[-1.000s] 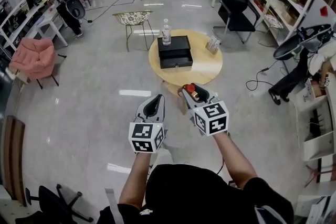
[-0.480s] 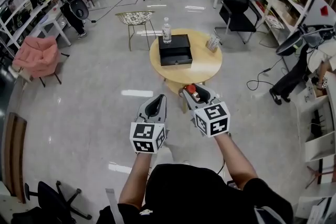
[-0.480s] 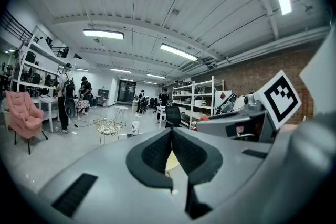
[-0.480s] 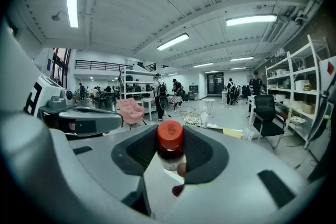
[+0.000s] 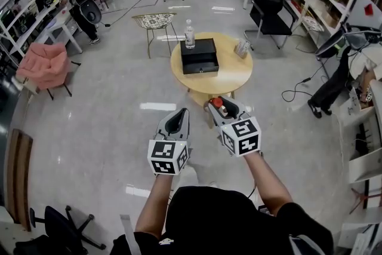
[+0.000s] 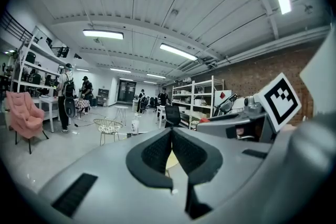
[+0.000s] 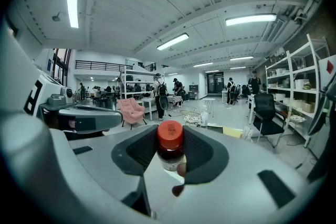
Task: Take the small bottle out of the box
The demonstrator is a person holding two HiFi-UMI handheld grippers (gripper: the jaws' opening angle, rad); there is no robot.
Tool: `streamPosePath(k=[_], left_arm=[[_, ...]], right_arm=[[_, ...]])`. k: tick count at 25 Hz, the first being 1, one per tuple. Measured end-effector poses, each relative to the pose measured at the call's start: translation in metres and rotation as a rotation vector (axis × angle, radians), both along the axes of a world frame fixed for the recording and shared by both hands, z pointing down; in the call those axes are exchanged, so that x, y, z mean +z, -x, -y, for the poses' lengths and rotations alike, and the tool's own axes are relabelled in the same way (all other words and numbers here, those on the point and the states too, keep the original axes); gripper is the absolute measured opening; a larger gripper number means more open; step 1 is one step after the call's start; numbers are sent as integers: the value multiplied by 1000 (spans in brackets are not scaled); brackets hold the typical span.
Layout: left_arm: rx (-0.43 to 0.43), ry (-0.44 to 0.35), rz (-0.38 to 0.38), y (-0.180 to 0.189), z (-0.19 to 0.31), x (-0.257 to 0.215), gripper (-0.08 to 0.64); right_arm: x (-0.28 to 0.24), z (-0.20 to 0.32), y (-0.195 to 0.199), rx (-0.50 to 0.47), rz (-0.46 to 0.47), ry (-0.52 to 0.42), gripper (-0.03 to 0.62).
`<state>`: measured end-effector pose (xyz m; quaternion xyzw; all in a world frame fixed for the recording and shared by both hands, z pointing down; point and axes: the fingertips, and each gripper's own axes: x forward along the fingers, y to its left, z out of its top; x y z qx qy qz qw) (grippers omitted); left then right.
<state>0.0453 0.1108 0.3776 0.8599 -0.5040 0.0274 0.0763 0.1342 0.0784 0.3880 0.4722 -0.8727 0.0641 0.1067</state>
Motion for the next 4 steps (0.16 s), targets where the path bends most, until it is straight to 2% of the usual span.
streamPosePath(k=[4], left_arm=[[-3,5,7,-2,1,4,11]], right_arm=[[2,-1,-2,-2,0,1,137]])
